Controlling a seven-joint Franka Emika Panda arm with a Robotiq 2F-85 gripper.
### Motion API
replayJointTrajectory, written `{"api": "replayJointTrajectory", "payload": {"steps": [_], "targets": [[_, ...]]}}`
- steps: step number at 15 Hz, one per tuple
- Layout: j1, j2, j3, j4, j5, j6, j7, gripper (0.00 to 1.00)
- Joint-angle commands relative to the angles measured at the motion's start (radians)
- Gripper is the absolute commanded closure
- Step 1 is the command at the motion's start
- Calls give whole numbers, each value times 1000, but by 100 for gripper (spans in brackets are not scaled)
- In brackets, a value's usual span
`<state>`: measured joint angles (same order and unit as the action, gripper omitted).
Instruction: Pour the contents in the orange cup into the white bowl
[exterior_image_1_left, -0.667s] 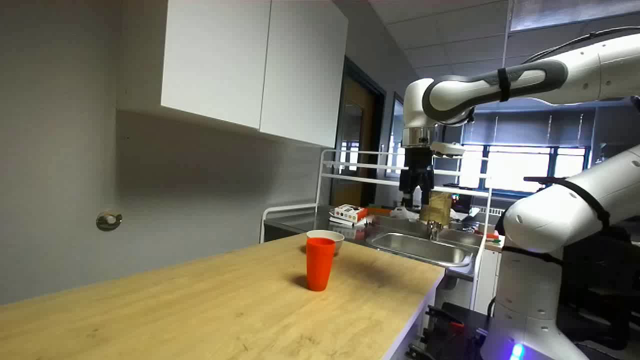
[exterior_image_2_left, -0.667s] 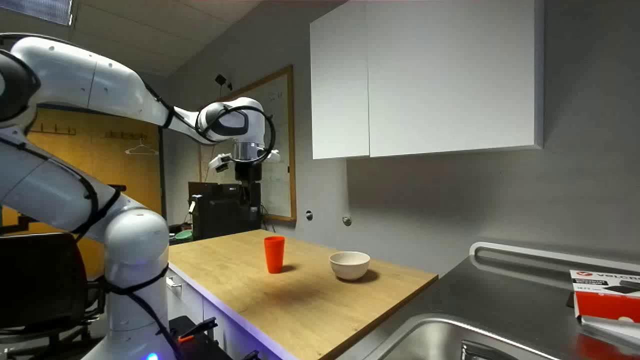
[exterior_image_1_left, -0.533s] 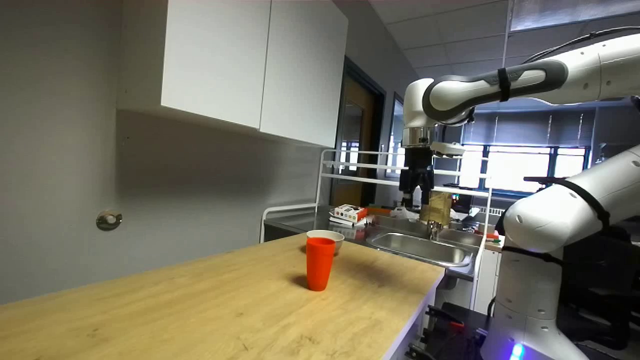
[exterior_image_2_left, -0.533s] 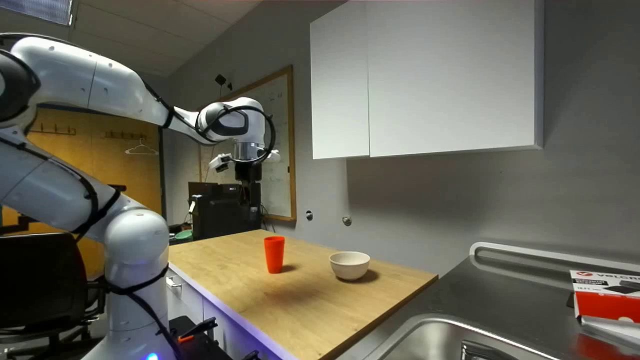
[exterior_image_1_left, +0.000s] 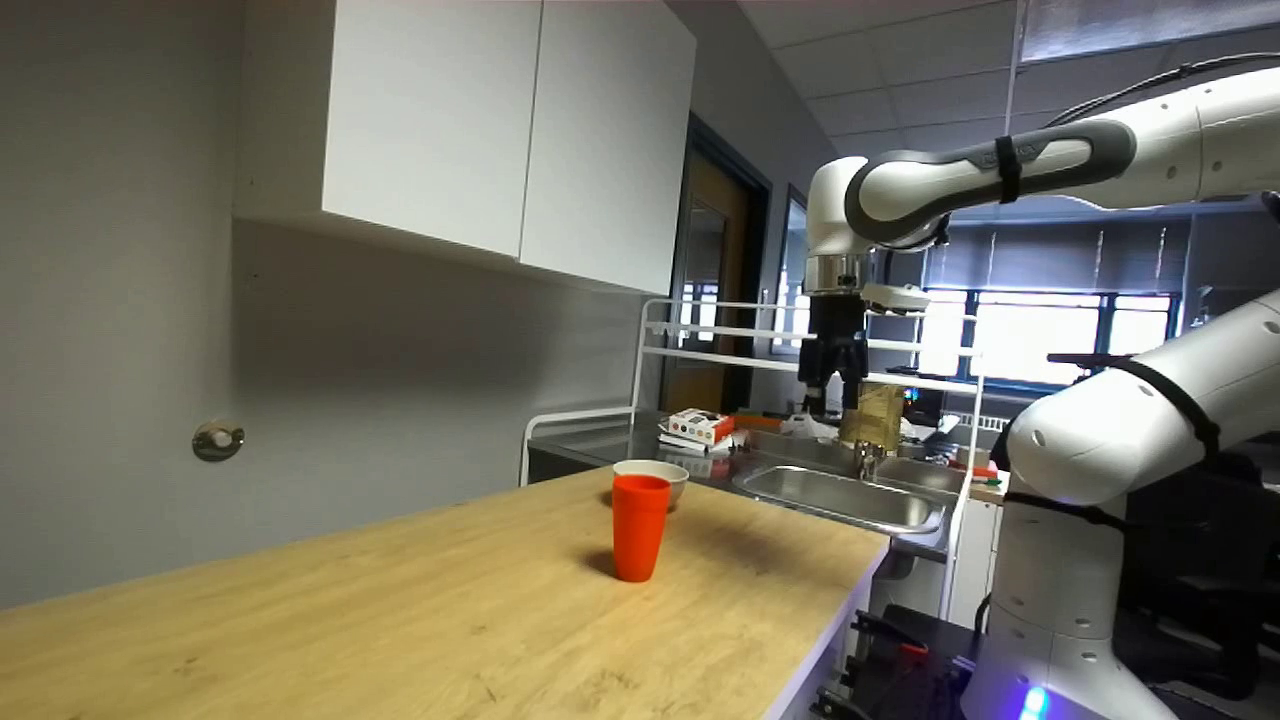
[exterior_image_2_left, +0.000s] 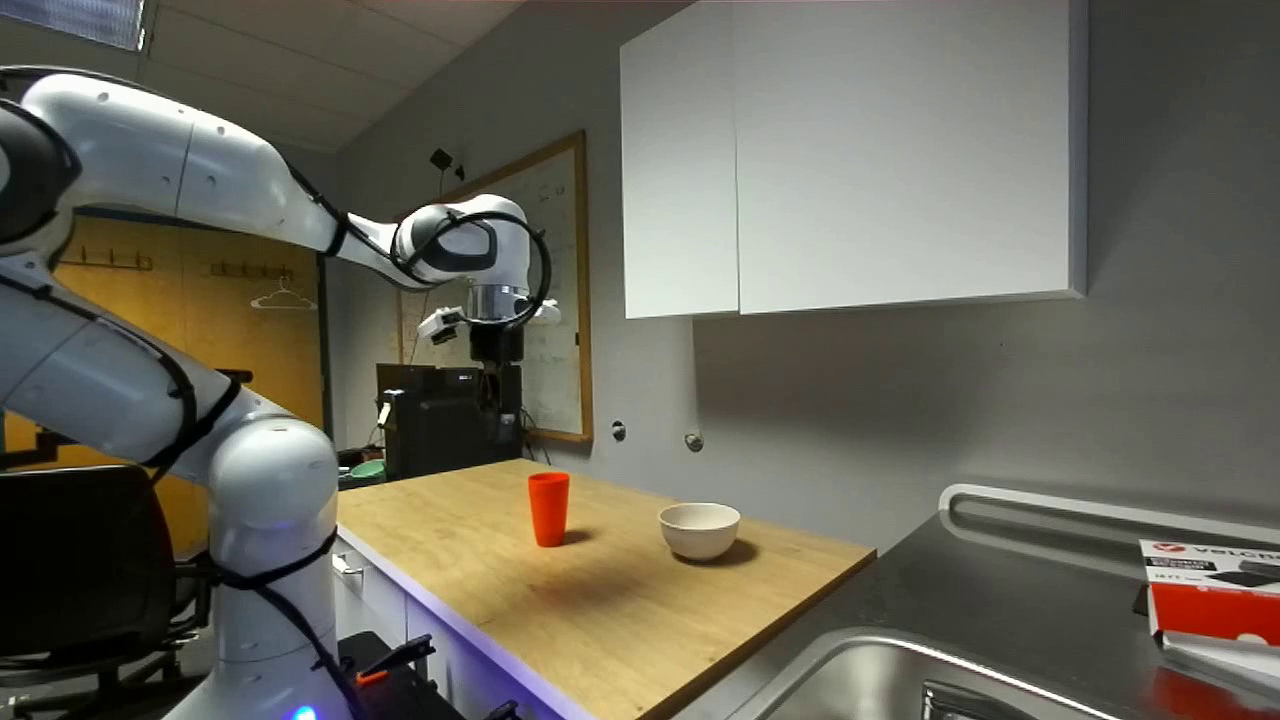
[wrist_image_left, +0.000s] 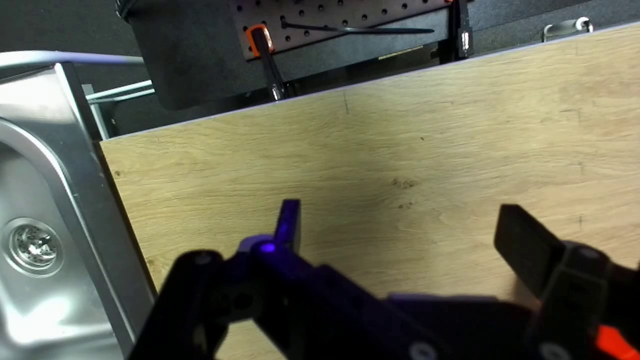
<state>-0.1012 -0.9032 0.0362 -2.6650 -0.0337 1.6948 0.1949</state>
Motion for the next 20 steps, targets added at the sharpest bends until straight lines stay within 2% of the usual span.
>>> {"api": "replayJointTrajectory", "payload": {"steps": [1,5,9,20], "targets": [[3,1,-2,2,-2,-2,1,0],[3,1,-2,2,-2,-2,1,0],[11,59,19,25,12,28,24,0],[161,362,133,142,93,261,8,0]]}}
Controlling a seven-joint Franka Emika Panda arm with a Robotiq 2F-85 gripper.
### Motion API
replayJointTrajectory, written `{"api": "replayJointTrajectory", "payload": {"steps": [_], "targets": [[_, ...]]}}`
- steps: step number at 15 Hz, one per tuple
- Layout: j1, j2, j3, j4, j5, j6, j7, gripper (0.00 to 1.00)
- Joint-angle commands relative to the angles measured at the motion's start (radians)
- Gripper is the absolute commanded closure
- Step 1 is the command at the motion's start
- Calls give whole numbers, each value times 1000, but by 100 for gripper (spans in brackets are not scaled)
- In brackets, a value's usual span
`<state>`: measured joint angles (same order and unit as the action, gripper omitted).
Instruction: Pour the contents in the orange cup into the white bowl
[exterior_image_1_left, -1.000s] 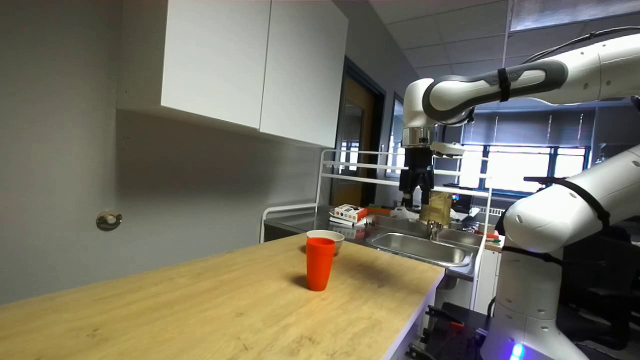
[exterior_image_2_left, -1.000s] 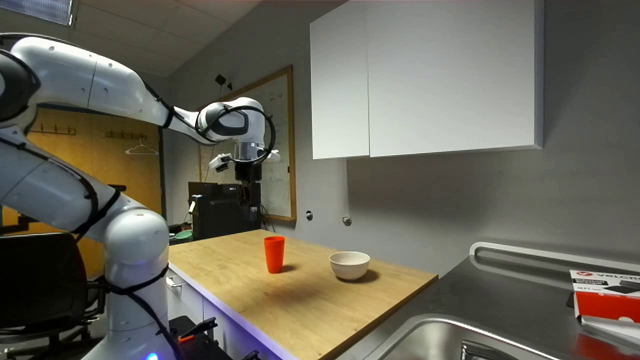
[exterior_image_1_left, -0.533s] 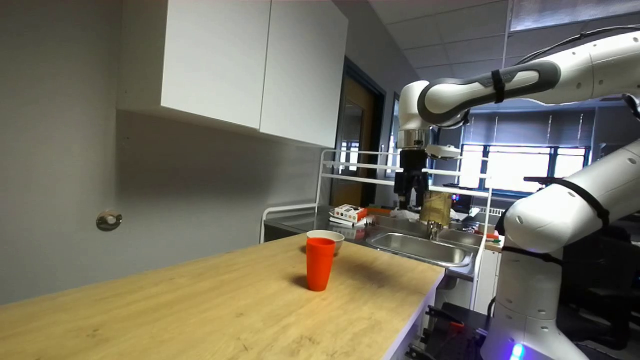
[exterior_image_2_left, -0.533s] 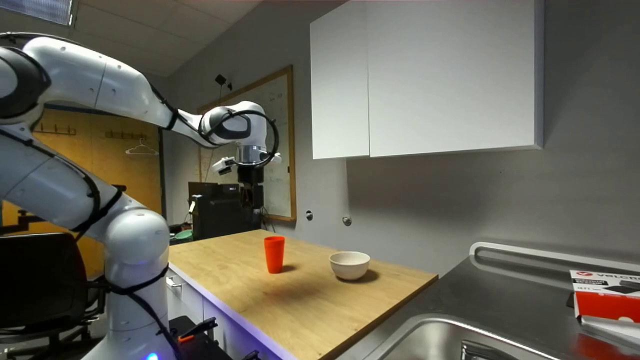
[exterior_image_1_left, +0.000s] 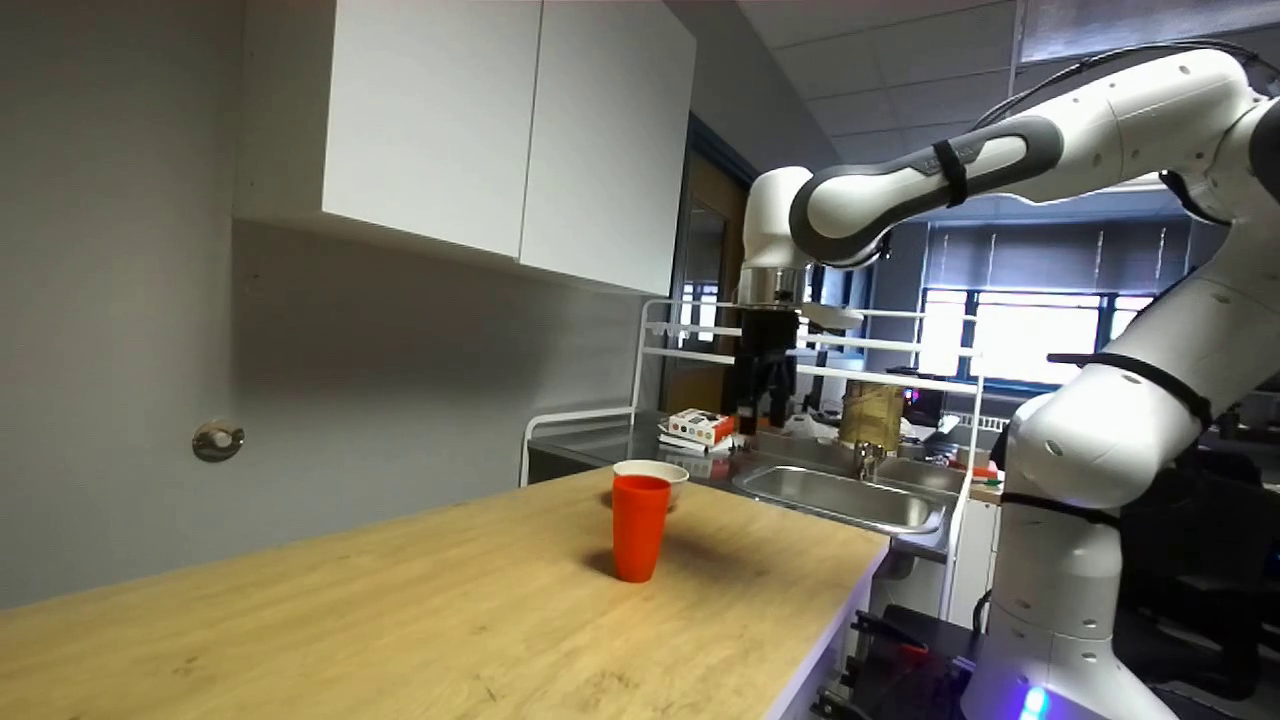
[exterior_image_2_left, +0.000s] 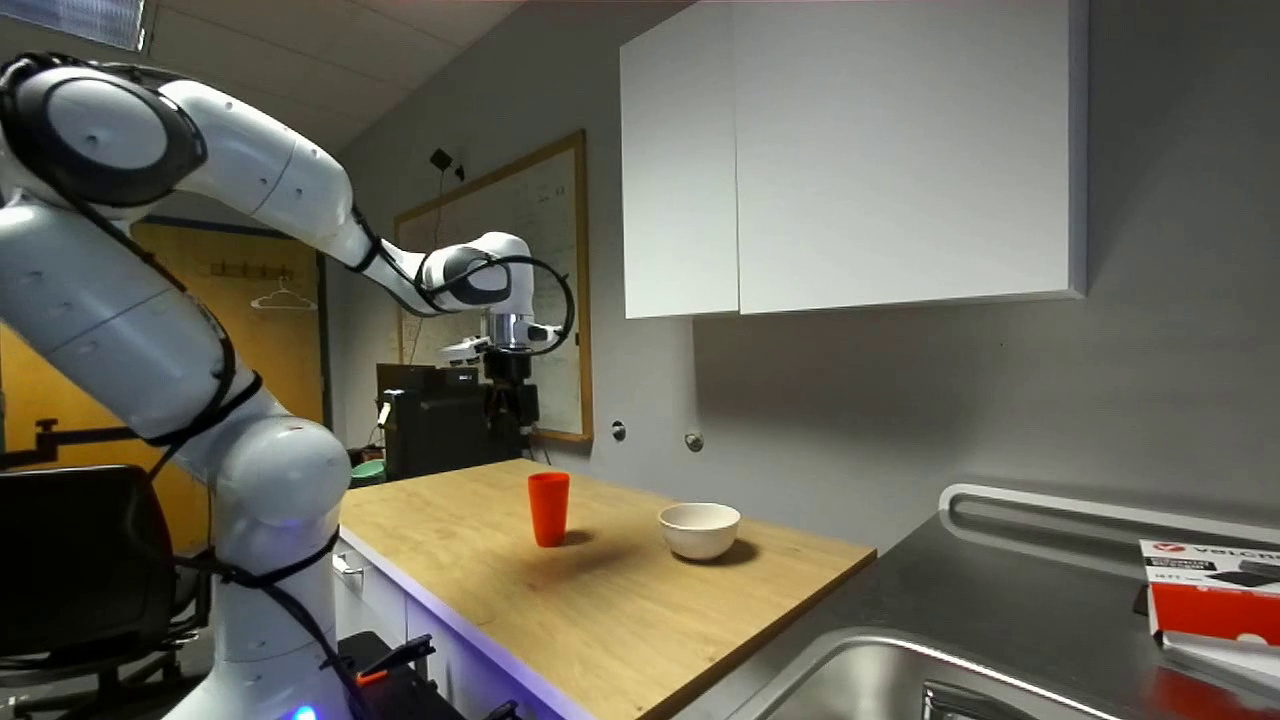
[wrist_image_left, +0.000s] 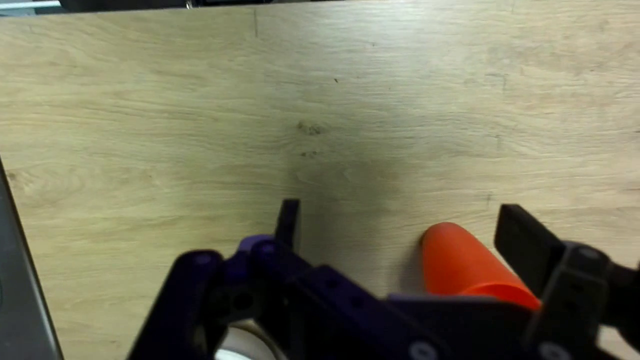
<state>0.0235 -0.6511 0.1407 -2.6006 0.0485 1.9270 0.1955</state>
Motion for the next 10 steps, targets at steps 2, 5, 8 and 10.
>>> {"api": "replayJointTrajectory", "payload": {"steps": [2,5,8,10], "targets": [[65,168,44,113,7,64,-4,0],[102,261,61,174,-1,104,-20,0],[126,359,73,243,-6,130,-28,0],[138,424,73,286,0,142,-43,0]]}}
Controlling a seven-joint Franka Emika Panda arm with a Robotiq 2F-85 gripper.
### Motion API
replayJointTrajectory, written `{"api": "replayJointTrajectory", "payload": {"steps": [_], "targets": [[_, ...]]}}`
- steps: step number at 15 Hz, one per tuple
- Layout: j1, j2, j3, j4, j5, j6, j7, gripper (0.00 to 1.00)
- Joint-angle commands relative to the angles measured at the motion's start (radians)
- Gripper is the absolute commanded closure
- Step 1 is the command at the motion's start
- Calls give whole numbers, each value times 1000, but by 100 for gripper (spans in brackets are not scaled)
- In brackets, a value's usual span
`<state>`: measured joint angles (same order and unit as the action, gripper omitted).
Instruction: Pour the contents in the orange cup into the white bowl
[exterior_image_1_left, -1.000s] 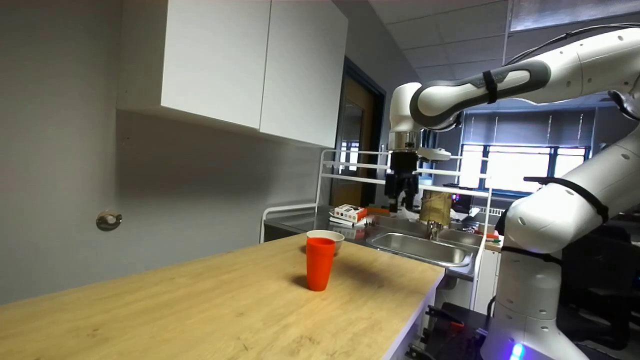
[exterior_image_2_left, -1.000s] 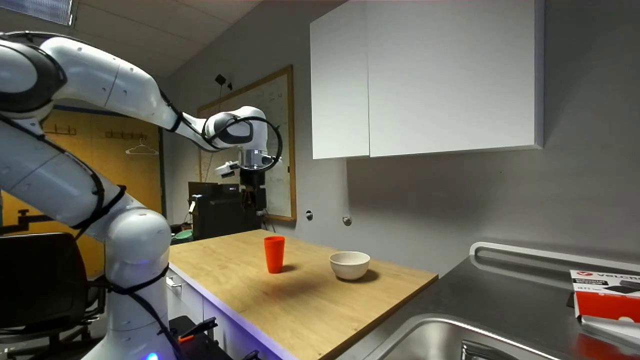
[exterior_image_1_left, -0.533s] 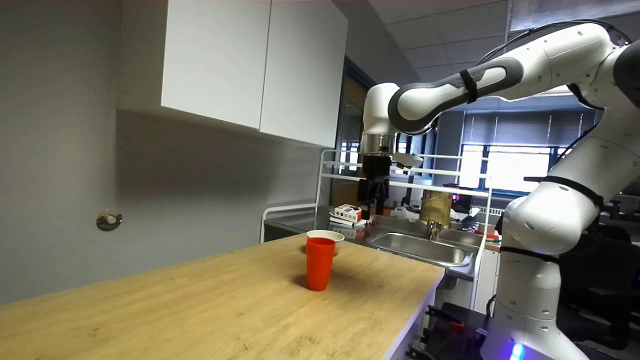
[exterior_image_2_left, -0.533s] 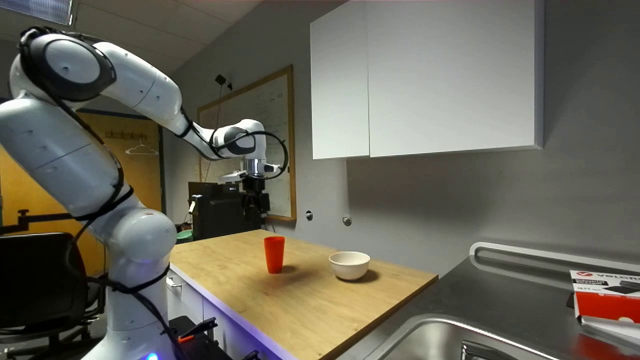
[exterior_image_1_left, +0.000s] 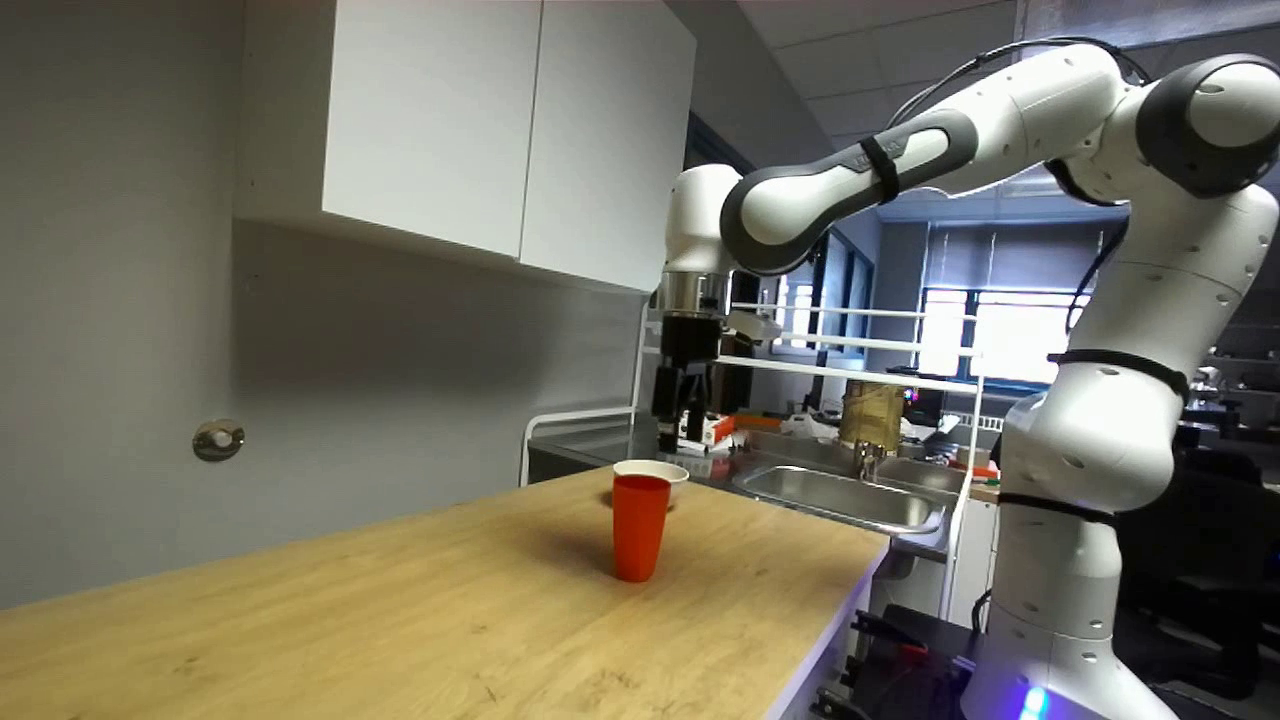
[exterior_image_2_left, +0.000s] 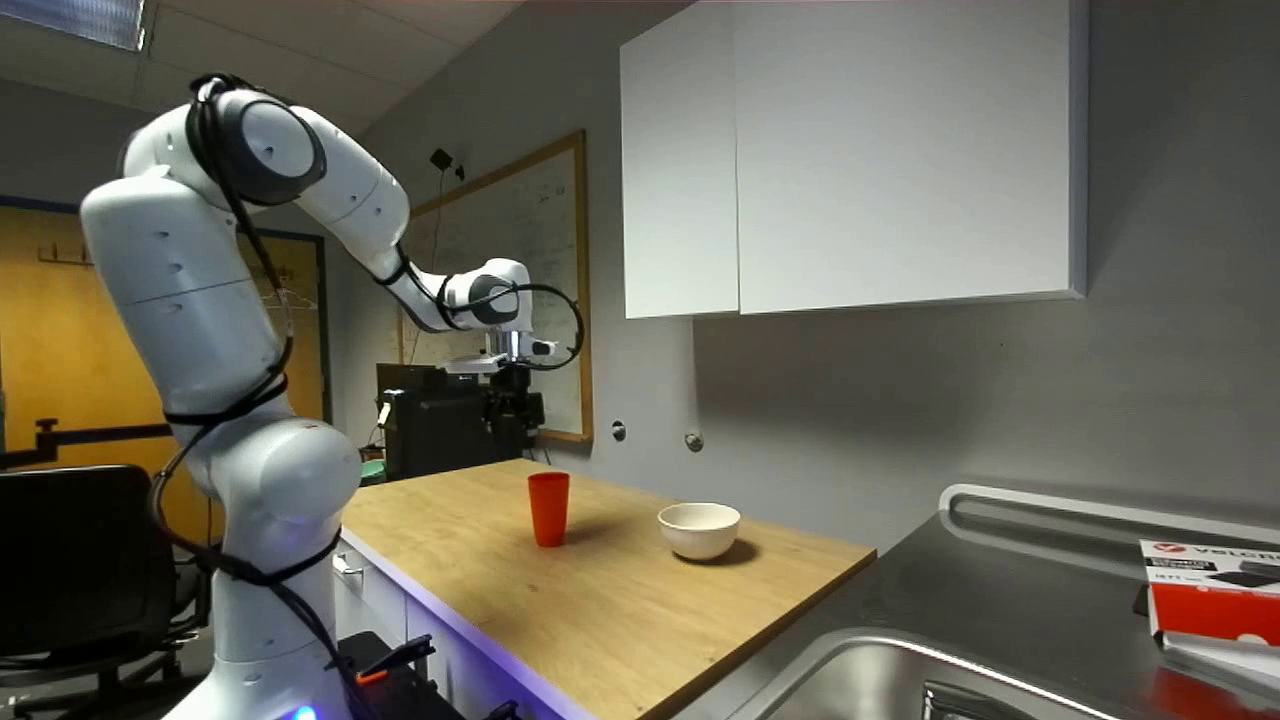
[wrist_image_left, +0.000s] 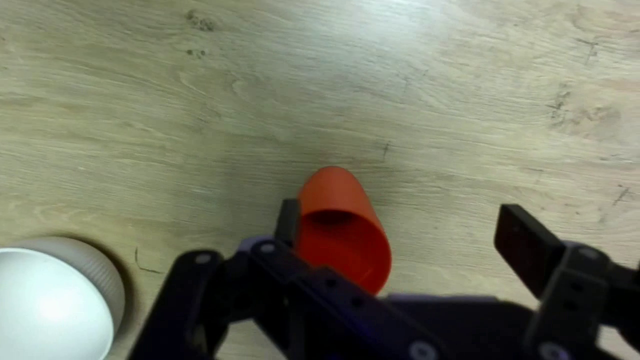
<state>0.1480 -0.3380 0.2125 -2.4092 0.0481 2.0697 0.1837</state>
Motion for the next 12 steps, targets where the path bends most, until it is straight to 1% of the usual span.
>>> {"api": "replayJointTrajectory", "payload": {"steps": [1,6,12], "targets": [[18,144,0,117,3,6,-39,0],[18,303,-9,222,-6,14,-53,0],[14,450,-27,318,19,9,-81,0]]}}
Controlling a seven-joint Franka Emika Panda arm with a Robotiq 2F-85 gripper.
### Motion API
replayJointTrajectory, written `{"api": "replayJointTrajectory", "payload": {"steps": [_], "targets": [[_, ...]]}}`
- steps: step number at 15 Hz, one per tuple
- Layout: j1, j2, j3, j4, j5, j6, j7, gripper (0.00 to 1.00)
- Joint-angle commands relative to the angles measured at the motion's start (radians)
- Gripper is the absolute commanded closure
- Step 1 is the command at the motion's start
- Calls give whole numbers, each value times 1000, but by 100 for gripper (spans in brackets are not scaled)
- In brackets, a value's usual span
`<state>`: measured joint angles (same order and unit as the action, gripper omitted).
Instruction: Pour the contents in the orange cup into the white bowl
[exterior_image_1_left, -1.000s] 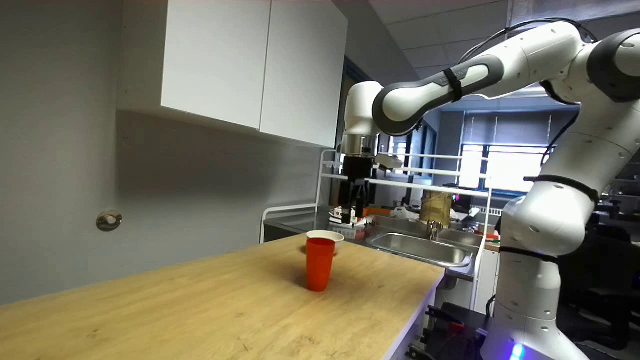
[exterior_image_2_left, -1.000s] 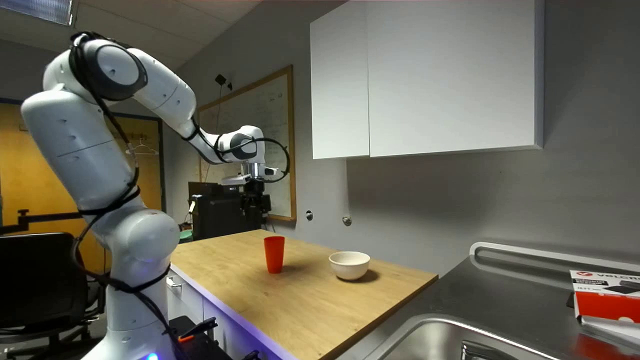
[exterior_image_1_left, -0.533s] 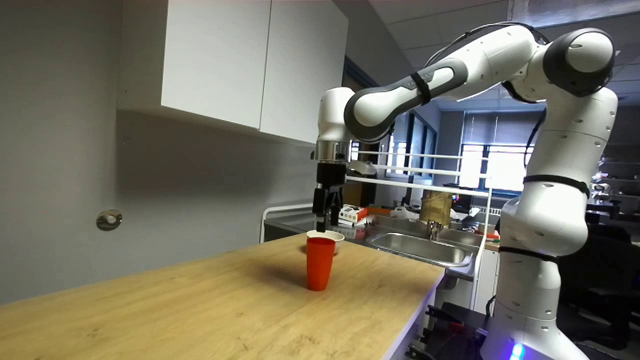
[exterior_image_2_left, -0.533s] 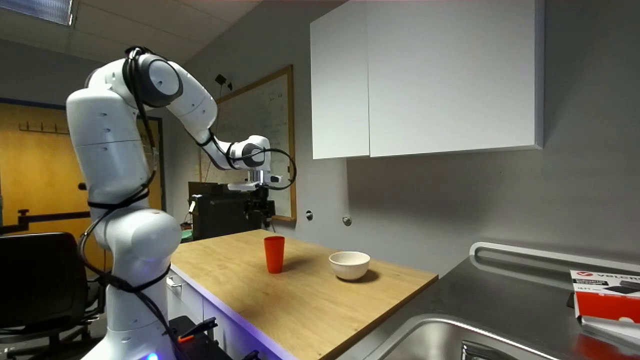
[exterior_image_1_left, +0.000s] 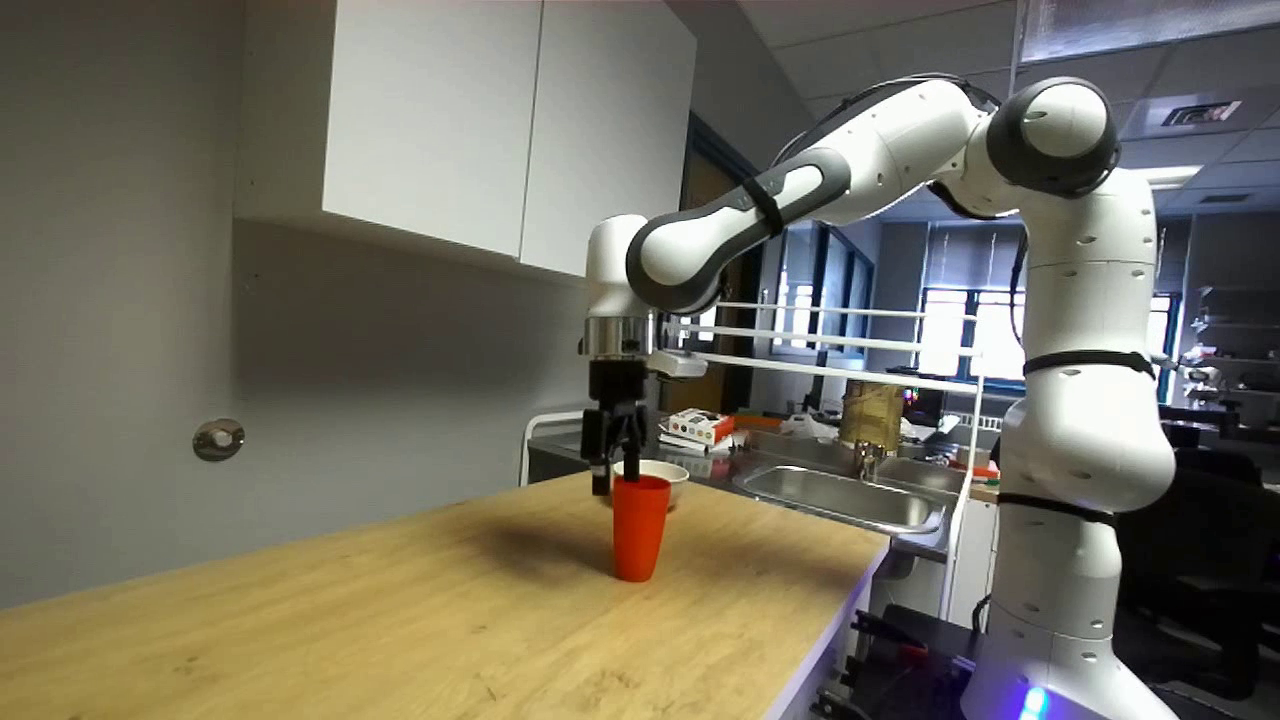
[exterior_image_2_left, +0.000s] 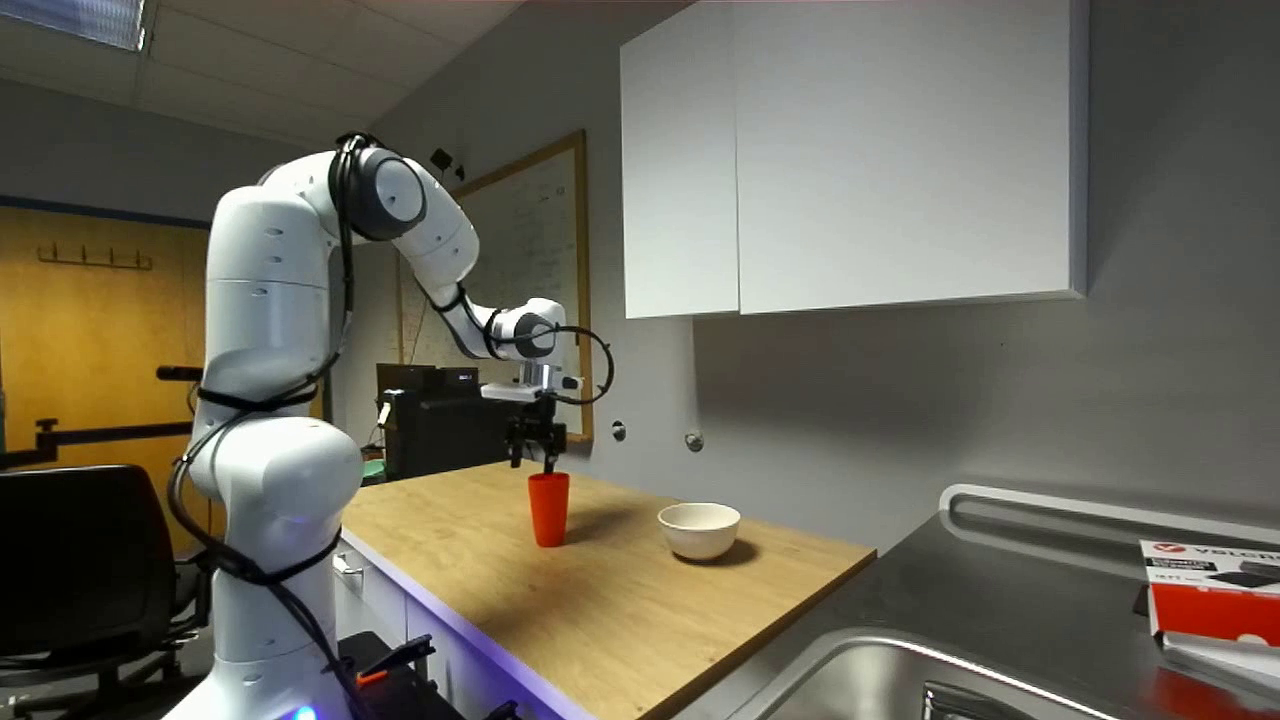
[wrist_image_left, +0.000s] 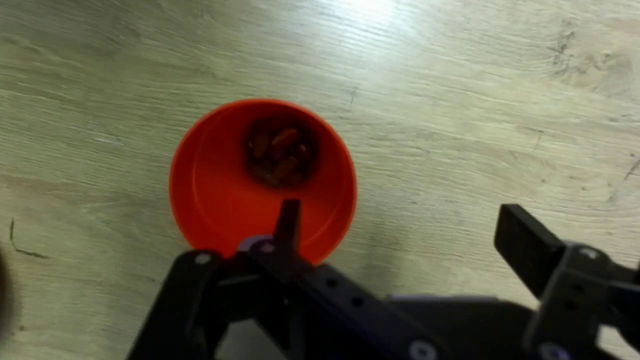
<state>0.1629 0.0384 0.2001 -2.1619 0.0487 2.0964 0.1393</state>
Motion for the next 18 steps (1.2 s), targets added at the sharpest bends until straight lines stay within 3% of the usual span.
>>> {"api": "replayJointTrajectory", "payload": {"steps": [1,2,4,13,18], "targets": [[-2,93,-18,81,22,-15,-43,7],[-4,108,-21,87,27,-13,-47,25],[-7,130,-27,98,37,-16,-57,32],[-24,132,-51,103,62,-13,-65,99],[-37,69,-58,108,60,-25,-115,98]]}}
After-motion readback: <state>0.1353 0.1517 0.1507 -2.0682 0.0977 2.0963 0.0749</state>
